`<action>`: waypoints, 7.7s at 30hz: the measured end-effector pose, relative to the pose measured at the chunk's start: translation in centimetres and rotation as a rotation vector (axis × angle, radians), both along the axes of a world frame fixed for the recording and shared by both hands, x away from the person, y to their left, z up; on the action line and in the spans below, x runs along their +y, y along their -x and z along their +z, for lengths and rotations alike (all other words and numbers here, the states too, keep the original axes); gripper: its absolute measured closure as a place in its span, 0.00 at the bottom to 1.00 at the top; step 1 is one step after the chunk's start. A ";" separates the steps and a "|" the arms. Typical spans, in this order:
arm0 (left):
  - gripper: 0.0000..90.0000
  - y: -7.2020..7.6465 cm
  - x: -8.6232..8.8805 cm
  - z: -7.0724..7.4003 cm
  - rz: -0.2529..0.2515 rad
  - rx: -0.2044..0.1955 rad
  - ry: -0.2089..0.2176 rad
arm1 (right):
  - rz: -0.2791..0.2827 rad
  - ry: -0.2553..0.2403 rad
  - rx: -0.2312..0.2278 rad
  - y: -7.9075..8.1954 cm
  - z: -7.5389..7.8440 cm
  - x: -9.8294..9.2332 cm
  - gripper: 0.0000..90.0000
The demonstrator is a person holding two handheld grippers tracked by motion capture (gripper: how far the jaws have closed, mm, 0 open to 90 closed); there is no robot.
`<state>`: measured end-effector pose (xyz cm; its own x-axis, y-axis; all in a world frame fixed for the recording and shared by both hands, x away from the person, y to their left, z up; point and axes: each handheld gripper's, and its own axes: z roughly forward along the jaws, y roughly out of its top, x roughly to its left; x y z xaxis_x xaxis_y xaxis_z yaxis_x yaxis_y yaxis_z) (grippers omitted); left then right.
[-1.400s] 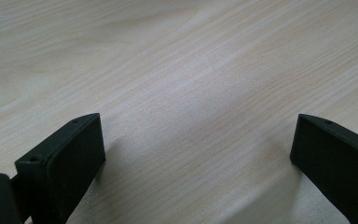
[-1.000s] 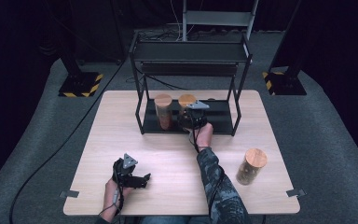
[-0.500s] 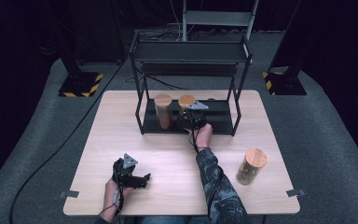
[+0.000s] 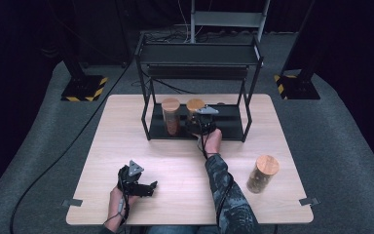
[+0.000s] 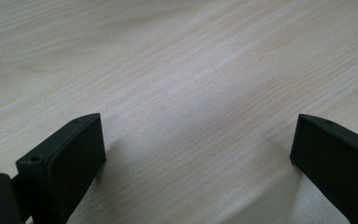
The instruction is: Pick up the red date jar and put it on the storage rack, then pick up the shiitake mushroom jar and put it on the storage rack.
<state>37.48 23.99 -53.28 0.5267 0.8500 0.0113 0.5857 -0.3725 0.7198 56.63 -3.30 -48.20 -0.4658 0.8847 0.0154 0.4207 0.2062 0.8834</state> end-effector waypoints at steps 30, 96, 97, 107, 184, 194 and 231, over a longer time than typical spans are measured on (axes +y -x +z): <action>0.03 0.0 0.0 0.0 -0.001 0.000 -0.001 | -0.006 0.013 0.012 -0.2 0.1 0.1 0.27; 0.03 0.0 0.0 0.0 0.001 -0.001 -0.002 | 0.079 0.108 0.123 13.0 2.1 -2.8 0.00; 0.03 0.0 0.0 0.0 0.001 -0.001 -0.003 | 0.081 0.107 0.123 13.4 1.9 -2.9 0.00; 0.03 0.0 0.0 0.0 -0.001 0.000 -0.002 | 0.087 0.077 0.105 16.7 0.9 -4.1 0.00; 0.03 0.0 -0.1 0.0 0.001 -0.003 -0.002 | -0.222 -0.046 -0.139 26.0 -0.6 -19.5 0.00; 0.03 0.0 -0.1 0.0 0.000 -0.005 -0.004 | -0.183 -0.048 -0.139 24.2 -2.7 -19.2 0.00; 0.03 0.0 -0.1 0.0 0.002 -0.002 -0.001 | -0.200 -0.062 -0.194 23.9 -4.1 -19.4 0.27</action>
<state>37.51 23.91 -53.27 0.5254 0.8508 0.0129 0.5849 -0.3721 0.7207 32.73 -22.65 -52.30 -0.2819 0.9594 -0.0002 0.2693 0.0793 0.9598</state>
